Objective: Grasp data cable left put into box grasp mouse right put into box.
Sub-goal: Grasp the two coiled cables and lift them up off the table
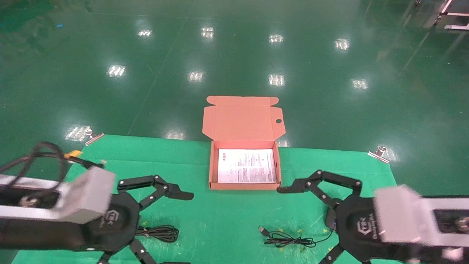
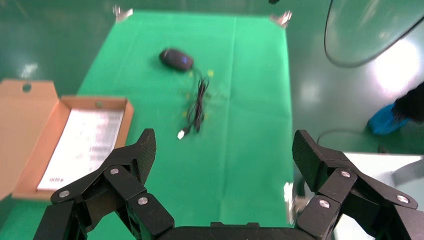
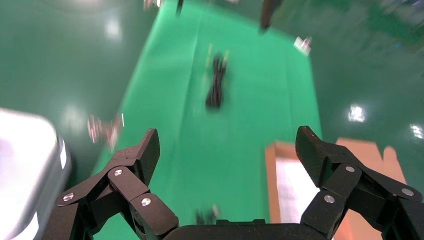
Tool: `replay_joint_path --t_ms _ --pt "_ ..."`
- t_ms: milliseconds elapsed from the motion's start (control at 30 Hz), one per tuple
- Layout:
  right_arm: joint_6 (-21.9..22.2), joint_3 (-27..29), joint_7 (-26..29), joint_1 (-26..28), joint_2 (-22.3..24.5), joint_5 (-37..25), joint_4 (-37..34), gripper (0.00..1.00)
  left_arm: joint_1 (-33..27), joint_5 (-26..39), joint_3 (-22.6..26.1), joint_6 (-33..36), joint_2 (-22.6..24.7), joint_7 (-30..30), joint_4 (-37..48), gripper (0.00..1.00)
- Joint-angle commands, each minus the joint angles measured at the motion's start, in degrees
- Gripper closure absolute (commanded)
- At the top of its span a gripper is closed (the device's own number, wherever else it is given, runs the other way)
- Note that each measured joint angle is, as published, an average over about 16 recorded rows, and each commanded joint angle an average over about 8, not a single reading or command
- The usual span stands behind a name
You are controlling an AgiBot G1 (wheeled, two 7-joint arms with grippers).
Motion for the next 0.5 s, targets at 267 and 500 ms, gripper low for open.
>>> replay_joint_path --t_ms 267,500 --pt "-0.37 -7.40 -9.31 7.86 -3.60 -18.03 0.88 0.00 -7.48 16.37 8.15 0.10 3.65 -0.06 -0.06 0.00" --pt "3.15 -13.31 -15.24 9.91 -8.25 -32.47 0.99 0.00 -10.53 31.01 14.54 -2.07 7.91 0.41 -1.27 0.00"
